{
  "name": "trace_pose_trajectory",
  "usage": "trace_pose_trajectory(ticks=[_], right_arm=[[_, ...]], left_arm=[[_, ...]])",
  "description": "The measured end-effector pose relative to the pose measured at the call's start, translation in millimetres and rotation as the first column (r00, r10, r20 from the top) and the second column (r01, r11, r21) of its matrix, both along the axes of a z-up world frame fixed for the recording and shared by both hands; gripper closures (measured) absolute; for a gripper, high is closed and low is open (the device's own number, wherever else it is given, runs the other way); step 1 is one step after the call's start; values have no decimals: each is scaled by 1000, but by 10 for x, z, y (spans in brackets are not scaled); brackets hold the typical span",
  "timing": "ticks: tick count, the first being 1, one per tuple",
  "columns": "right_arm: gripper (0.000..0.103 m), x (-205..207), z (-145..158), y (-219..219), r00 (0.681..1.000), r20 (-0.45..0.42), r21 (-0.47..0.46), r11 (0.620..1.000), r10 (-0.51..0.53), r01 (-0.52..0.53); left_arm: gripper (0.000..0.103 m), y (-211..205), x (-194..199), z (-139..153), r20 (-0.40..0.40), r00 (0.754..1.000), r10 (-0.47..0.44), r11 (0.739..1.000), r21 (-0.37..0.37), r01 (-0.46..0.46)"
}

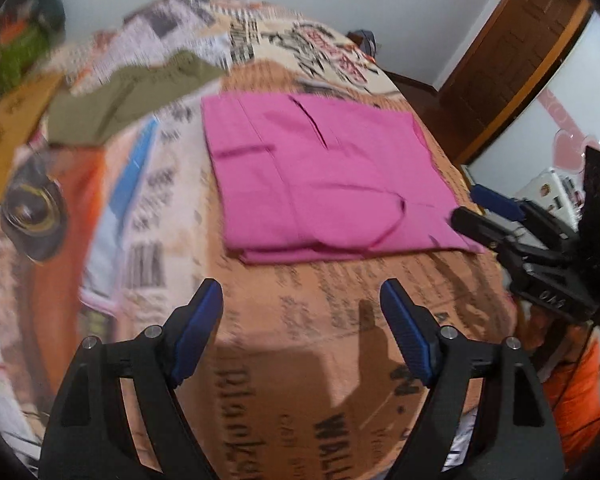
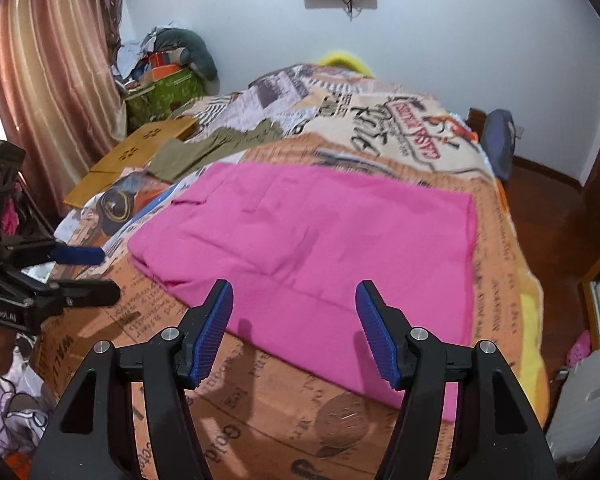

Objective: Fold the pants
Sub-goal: 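Lower the left gripper to the folded pink pants edge and close it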

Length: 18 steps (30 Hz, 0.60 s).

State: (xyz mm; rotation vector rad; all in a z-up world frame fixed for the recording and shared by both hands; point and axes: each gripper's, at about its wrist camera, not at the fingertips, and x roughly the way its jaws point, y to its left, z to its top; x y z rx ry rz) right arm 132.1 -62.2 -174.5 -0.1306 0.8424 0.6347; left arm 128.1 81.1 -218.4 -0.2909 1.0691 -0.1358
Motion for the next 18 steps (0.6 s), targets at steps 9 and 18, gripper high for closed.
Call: trace_pose_trajectory(ticks=[9, 18], right_arm=[[43, 176, -164, -95, 999, -25, -14, 999, -46, 46], [43, 216, -387, -108, 992, -130, 14, 1000, 1, 1]], left_arm=[[13, 70, 143, -152, -21, 995, 95, 971, -217, -98], [12, 151, 325, -233, -64, 979, 193, 906, -373, -202]])
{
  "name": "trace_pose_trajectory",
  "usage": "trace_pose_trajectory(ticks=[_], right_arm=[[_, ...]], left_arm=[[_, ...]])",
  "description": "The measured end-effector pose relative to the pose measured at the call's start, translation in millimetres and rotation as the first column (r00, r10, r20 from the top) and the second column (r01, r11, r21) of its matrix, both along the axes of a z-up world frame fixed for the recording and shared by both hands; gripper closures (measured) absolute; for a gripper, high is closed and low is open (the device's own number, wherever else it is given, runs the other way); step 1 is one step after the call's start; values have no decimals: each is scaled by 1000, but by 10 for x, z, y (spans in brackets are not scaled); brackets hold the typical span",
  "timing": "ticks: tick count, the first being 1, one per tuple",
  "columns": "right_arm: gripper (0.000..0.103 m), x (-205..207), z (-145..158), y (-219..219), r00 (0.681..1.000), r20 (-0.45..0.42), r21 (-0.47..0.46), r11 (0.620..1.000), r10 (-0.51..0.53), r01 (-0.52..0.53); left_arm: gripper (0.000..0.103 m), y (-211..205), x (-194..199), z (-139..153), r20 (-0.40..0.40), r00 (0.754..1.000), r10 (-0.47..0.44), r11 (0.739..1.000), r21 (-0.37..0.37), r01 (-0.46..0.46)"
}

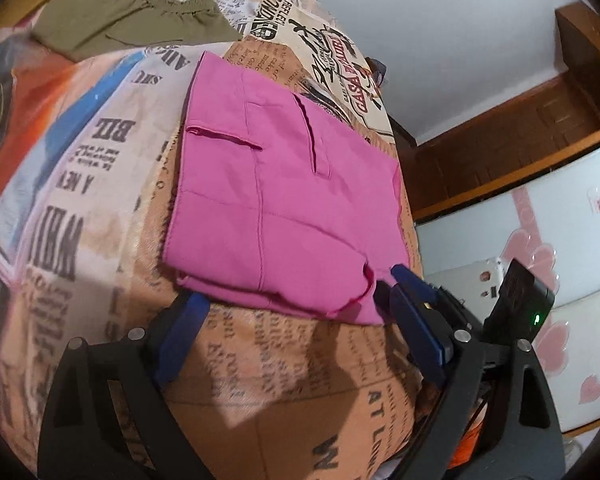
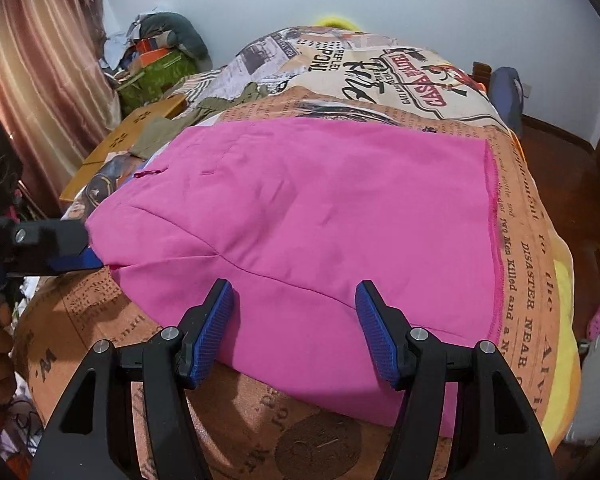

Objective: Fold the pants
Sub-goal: 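Lower the left gripper to the folded pink pants edge and close it, then lift the pants edge with the left gripper and fold it over the pants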

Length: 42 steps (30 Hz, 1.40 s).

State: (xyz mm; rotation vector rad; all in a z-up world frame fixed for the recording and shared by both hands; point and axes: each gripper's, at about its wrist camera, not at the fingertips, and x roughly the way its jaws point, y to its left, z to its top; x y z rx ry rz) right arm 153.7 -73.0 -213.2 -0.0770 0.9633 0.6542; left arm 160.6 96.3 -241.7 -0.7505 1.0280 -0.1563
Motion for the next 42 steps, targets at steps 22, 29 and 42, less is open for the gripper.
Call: trace_pose_trajectory(ticks=[22, 29, 42], right_arm=[[43, 37, 8, 15, 999, -39, -4, 1000, -6, 6], [43, -29, 101, 276, 997, -29, -29, 997, 69, -69], [43, 94, 340, 1136, 988, 54, -74, 987, 148, -144]], left_arm=[[79, 130, 376, -59, -29, 997, 71, 996, 63, -69], [80, -5, 78, 264, 65, 998, 6, 924, 380, -30], [82, 228, -349, 565, 171, 985, -3, 769, 630, -107]])
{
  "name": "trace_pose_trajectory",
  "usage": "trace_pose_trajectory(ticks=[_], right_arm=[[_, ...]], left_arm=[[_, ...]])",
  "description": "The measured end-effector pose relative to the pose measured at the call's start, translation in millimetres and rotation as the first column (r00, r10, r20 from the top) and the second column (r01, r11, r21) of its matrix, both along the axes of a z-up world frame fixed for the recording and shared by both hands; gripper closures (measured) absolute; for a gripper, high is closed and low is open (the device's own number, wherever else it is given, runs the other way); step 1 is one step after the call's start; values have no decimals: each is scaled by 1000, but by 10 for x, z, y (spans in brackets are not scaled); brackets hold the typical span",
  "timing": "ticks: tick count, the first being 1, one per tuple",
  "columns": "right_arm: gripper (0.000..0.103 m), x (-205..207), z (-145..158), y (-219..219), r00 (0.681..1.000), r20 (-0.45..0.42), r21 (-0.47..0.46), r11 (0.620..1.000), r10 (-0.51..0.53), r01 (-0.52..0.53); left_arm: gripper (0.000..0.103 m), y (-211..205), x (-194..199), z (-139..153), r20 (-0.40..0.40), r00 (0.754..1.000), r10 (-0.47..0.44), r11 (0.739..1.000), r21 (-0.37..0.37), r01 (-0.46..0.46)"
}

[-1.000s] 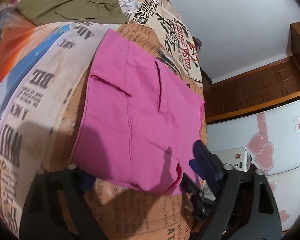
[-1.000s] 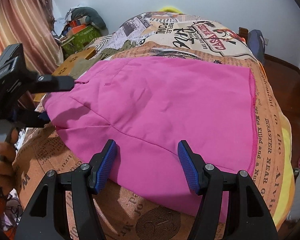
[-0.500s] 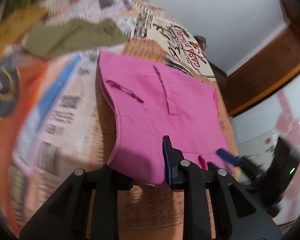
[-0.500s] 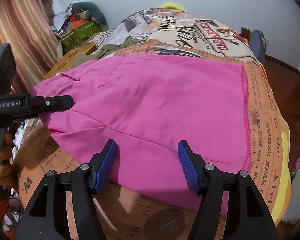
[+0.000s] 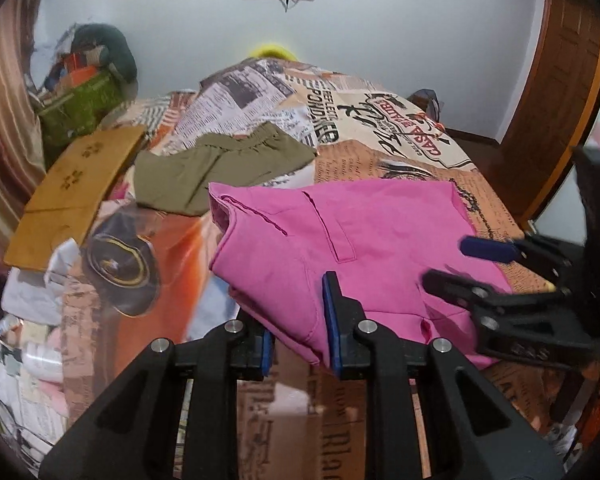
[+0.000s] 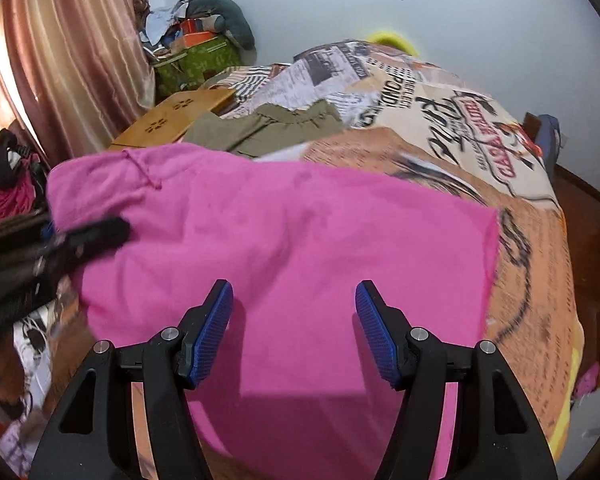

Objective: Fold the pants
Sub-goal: 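Lift the pants edge with the left gripper and fold it over the pants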

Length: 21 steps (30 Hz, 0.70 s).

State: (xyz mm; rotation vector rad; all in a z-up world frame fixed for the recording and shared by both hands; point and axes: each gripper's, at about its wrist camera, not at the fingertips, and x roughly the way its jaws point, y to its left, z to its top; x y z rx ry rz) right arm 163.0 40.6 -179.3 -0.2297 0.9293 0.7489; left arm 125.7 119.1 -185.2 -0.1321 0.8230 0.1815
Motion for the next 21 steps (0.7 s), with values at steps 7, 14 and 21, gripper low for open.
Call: trace_pose_trajectory(ticks=[7, 14, 21], right_arm=[[43, -62, -261, 320, 984, -113, -67, 987, 138, -147], [43, -26, -173, 36, 986, -147, 20, 997, 83, -81], [43, -97, -22, -573, 998, -45, -10, 999, -43, 43]], left_arm=[[85, -32, -52, 188, 62, 996, -66, 997, -24, 68], [86, -216, 18, 328, 78, 987, -138, 990, 18, 137], [86, -434, 72, 429, 66, 982, -179, 982, 79, 174]])
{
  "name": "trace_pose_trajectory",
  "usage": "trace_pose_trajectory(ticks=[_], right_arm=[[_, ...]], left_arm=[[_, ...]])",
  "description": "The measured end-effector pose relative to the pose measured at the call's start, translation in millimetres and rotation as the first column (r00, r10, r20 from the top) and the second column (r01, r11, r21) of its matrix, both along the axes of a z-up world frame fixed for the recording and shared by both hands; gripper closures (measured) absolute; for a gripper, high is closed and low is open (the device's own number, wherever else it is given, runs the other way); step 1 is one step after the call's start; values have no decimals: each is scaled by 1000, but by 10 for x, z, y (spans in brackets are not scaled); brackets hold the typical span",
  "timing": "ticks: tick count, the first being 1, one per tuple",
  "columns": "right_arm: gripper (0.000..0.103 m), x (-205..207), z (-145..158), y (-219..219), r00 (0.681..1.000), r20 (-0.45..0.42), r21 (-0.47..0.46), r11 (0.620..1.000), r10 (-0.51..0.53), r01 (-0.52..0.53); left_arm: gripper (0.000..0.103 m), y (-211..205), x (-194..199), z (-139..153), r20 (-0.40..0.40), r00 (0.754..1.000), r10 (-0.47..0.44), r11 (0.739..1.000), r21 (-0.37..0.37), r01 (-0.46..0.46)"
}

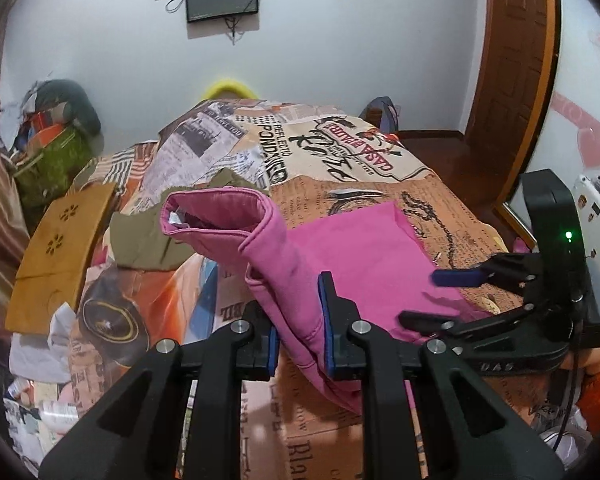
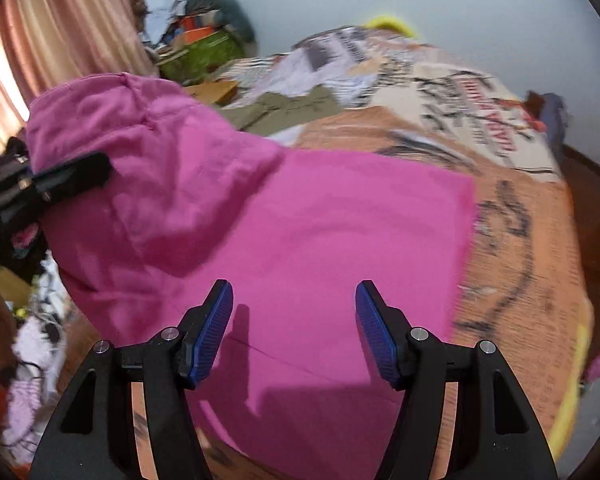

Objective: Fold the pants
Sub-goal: 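Lift the pants edge with the left gripper and fold it over the pants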

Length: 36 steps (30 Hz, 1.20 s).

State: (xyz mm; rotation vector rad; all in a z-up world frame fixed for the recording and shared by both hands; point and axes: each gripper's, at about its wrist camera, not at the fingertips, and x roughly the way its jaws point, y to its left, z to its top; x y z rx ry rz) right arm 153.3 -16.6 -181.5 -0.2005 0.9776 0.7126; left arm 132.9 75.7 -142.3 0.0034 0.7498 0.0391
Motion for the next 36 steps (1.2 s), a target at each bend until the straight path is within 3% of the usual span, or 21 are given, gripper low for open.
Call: trace_pose_trajectory(ticks=[5, 11, 16, 23, 28, 36], right_arm=[[43, -6, -202, -161, 998, -63, -19, 1000, -8, 7], [42, -43, -305, -295, 992, -119, 93, 994, -40, 52], [43, -48, -224, -376, 995, -101, 95, 995, -25, 35], [43, 85, -170, -929, 984, -94, 100, 982, -153, 162], [43, 91, -350, -1120, 967, -161, 102, 972, -195, 213], [43, 43, -472, -1155, 963, -180, 123, 967, -199, 222]], left_arm=[[86, -251, 103, 69, 3, 999, -55, 998, -11, 55], [87, -540, 275, 63, -22, 990, -139, 985, -103, 136], [87, -746, 428, 35, -50, 985, -165, 980, -117, 159], [87, -904, 541, -18, -71, 982, -178, 979, -116, 169], [87, -1041, 602, -89, -81, 979, -188, 978, -109, 179], [87, -1252, 720, -239, -122, 967, -224, 970, -122, 210]])
